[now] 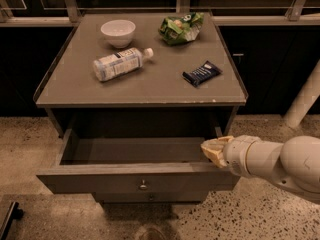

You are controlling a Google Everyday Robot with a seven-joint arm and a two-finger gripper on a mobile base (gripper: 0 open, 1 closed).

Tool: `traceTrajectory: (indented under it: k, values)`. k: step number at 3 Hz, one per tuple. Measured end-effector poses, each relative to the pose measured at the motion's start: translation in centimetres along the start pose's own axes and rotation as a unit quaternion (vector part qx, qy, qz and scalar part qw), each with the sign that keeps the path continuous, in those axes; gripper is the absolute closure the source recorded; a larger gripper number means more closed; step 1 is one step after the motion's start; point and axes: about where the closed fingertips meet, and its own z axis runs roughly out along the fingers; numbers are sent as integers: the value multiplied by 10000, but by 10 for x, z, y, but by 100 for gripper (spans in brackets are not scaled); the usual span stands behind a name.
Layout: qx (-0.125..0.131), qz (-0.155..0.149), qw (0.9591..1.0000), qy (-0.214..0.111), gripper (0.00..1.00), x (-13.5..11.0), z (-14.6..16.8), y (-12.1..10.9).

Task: Open top drawer

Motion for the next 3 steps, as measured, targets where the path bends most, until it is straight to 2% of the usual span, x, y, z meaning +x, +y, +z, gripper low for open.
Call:
traceTrajectory:
  k: [1,2,3]
  values:
    - [0,0,10000,0,13,0,0,0]
    - [0,-1,10000,0,0,0,0,0]
    - [0,-1,10000,0,0,0,0,0]
